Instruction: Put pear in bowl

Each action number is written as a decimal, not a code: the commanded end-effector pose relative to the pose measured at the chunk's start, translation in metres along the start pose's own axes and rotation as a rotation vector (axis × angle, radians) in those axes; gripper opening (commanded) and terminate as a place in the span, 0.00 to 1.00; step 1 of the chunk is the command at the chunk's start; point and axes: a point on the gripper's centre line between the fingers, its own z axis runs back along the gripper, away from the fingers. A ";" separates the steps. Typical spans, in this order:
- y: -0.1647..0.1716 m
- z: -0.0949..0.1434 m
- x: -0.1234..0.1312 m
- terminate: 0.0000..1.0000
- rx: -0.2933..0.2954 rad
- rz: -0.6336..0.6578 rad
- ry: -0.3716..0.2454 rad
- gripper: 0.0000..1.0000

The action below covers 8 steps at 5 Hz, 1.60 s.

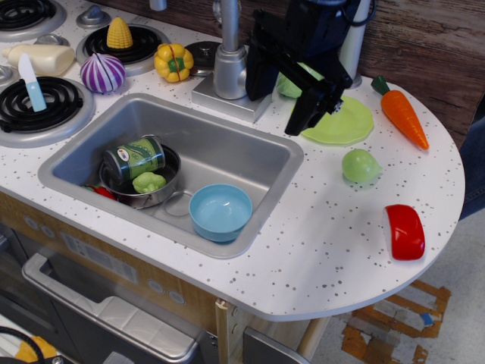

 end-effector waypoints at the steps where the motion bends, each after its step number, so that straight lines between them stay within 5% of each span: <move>1: -0.003 -0.023 0.045 0.00 0.028 -0.031 -0.179 1.00; 5: -0.045 -0.038 0.096 0.00 0.051 -0.056 -0.225 1.00; 8: -0.051 -0.056 0.095 0.00 -0.041 -0.032 -0.302 1.00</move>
